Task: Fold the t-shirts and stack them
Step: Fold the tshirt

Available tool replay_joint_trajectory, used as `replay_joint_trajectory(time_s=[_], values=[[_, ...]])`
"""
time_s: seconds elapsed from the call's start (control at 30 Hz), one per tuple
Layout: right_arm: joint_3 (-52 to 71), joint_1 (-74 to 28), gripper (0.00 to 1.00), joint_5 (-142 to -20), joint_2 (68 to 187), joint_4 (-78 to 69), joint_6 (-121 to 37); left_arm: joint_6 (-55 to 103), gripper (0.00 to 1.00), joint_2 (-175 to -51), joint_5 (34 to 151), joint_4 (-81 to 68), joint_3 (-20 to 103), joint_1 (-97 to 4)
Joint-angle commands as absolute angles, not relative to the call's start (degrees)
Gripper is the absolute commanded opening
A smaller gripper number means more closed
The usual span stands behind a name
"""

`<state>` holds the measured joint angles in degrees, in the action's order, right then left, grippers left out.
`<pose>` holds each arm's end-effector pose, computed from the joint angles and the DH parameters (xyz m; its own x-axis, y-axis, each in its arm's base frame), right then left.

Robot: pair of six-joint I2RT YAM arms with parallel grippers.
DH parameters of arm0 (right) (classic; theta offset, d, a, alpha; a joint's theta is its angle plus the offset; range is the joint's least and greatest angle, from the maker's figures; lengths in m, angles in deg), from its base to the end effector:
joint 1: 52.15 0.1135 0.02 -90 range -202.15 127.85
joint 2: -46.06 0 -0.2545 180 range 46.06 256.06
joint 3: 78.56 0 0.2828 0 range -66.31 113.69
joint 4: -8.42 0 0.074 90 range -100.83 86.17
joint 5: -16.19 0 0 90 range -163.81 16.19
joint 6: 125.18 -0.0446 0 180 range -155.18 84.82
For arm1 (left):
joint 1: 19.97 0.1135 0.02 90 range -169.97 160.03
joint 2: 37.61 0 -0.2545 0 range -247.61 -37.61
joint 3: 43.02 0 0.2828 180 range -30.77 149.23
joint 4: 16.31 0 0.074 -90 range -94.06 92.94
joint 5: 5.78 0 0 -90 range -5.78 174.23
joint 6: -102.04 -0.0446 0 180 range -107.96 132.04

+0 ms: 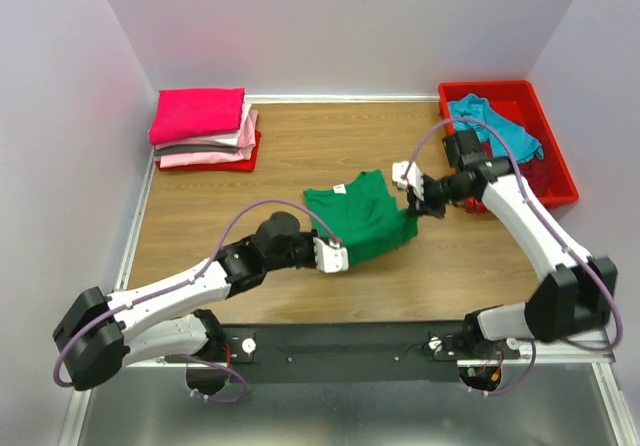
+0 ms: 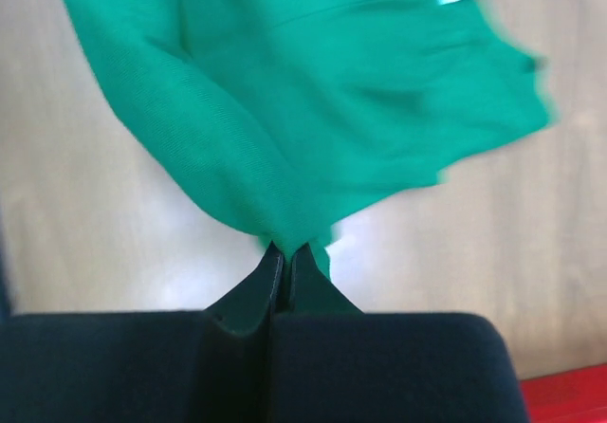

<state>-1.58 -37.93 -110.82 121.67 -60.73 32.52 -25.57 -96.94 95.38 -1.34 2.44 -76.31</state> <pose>0.2657 0.0950 0.2653 0.0451 -0.7507 -0.6591 -0.9884 0.0621 -0.1384 0.1413 -0.2278 0.2078 0.3439 0.5638 -0.7509 0.8845 0.0740 0.4606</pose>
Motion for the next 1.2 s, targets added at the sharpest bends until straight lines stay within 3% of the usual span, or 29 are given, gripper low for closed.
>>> replay_joint_trajectory(time_s=[0.0, 0.4, 0.83, 0.87, 0.9, 0.93, 0.97, 1.03, 1.1, 1.17], values=[[5.6, -37.8, 0.00, -111.6, 130.5, -52.5, 24.1, -32.1, 0.00, -98.8, 95.4, -8.9, 3.0, -69.2], [27.7, -37.8, 0.01, -111.5, 158.4, -41.1, 6.7, -36.4, 0.00, -117.1, 103.1, -16.9, 10.9, -49.7], [30.2, -37.8, 0.00, -106.7, 164.4, -36.2, -0.2, -34.9, 0.00, -130.3, 104.9, -16.9, 19.0, -47.7], [30.2, -37.8, 0.09, -105.8, 164.5, -35.7, -1.0, -34.2, 0.03, -130.8, 103.4, -16.9, 19.5, -47.7], [30.5, -37.8, 0.26, -104.8, 164.9, -34.8, -4.3, -30.9, 0.26, -131.3, 101.9, -17.0, 20.3, -47.7], [30.6, -37.7, 0.48, -103.5, 165.1, -33.9, -6.2, -28.2, 0.36, -131.8, 99.4, -17.4, 21.2, -47.7], [30.5, -37.7, 0.61, -100.2, 165.1, -31.6, -8.2, -25.0, 0.43, -132.8, 92.5, -18.1, 23.9, -47.5], [28.7, -37.7, 0.65, -95.5, 163.1, -26.6, -17.2, -17.1, 0.58, -133.5, 85.4, -18.2, 27.6, -46.7], [27.8, -37.7, 0.72, -82.5, 162.2, -20.0, -25.4, -2.2, 0.69, -134.5, 72.7, -13.7, 35.2, -44.6], [27.7, -37.7, 0.76, -76.5, 160.9, -19.3, -30.3, 5.9, 0.69, -134.8, 75.8, -5.6, 42.3, -42.0]])
